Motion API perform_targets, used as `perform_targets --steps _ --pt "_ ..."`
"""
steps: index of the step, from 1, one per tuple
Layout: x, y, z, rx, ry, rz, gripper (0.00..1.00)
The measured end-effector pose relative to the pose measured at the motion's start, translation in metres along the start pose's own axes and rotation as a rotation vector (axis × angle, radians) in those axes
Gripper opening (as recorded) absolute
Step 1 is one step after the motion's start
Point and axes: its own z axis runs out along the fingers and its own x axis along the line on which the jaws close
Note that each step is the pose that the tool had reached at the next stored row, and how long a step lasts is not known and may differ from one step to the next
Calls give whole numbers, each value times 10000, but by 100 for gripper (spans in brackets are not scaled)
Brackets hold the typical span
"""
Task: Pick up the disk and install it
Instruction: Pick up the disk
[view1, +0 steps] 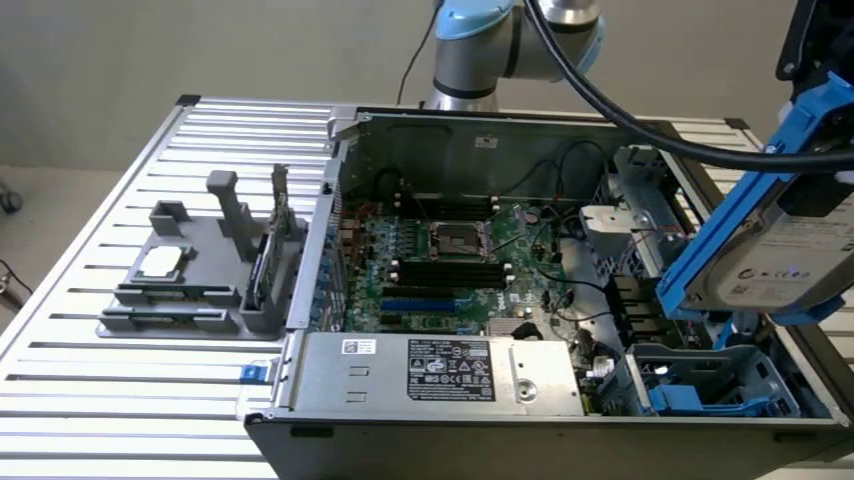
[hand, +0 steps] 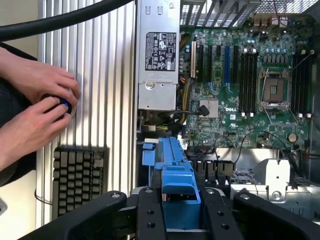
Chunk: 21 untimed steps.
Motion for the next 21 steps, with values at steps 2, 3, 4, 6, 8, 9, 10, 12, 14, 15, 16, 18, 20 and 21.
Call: perform_targets --steps 2,3,4,6,8,9,10,12,14,15,16,18,20,21 --pt "36 -17 38 6 -2 1 32" --pt "48 -29 56 8 -4 1 32" --pt "57 -42 72 9 -2 1 32" --pt "70 -72 106 10 0 1 32" --pt "75 -100 141 11 0 2 32" --pt "75 -110 158 11 0 2 32" --pt "75 -117 175 11 0 2 32" --pt "75 -123 211 11 -1 4 32" --pt "75 -129 248 11 -1 3 32" --pt "74 -132 266 11 -2 4 32" --pt "74 -134 284 11 -3 5 32" --pt "74 -140 321 11 -2 5 32" --pt "73 -146 357 11 -2 7 32" --pt "73 -150 375 11 -2 9 32"
